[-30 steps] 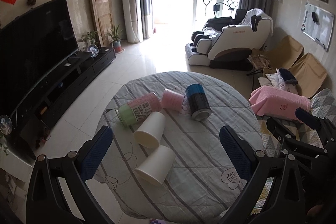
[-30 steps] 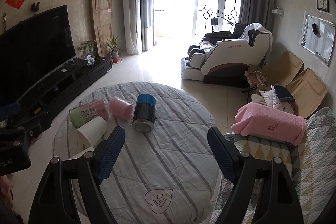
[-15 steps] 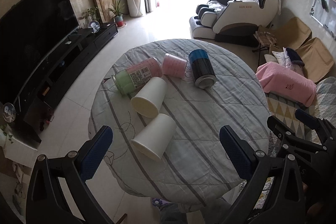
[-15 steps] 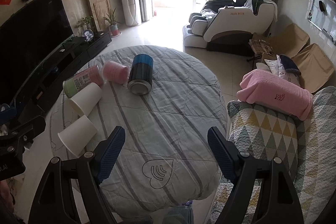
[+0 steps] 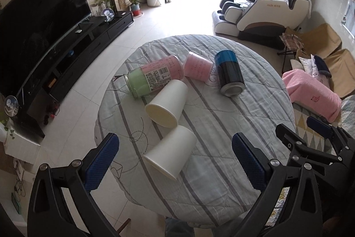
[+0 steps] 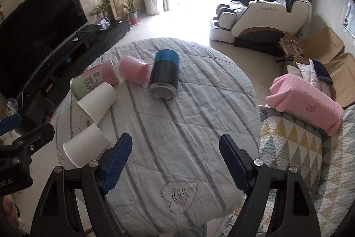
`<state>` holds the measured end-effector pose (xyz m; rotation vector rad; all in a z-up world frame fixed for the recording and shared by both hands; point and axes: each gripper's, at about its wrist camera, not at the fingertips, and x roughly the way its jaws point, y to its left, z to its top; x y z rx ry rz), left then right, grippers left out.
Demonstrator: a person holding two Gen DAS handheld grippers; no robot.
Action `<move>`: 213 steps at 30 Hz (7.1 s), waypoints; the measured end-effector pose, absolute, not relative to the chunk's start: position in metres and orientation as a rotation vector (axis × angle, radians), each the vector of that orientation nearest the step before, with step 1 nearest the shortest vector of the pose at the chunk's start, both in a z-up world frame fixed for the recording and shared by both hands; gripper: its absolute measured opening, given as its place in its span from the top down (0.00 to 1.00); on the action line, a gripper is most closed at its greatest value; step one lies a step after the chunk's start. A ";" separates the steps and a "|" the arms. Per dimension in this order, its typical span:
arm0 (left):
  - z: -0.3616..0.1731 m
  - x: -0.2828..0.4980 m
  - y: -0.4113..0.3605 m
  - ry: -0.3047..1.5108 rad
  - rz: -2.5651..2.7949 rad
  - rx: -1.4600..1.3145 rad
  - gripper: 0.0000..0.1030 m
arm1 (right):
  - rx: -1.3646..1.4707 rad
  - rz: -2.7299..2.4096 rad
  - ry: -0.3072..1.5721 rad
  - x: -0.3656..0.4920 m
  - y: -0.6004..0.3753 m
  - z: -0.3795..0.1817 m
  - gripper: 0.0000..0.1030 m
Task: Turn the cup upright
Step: 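Move the right tool toward the translucent pink cup lying on its side, then close the right tool around the pink cup's body, then lift the pink cup with the right tool and rotate it rim-up, then grasp the upright pink cup with the left tool while the right tool releases it, then carry the pink cup with the left tool and lower it toward the table, then set the pink cup rim-up on the cloth and open the left tool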
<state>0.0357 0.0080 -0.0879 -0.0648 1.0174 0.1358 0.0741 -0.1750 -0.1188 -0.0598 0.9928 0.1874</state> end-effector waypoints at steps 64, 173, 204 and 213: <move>-0.112 0.101 0.074 1.140 0.137 -0.159 0.00 | -0.169 0.549 1.358 0.235 -0.116 -0.147 0.35; -0.200 0.130 -0.118 1.170 -0.158 -0.185 0.39 | 0.539 0.496 1.293 0.165 -0.279 -0.270 0.65; -0.216 0.166 -0.094 1.335 0.017 -0.319 0.36 | 0.312 0.478 1.317 0.174 -0.298 -0.227 0.65; -0.212 0.163 -0.099 1.260 -0.032 -0.232 0.36 | 0.291 0.508 1.315 0.170 -0.287 -0.226 0.65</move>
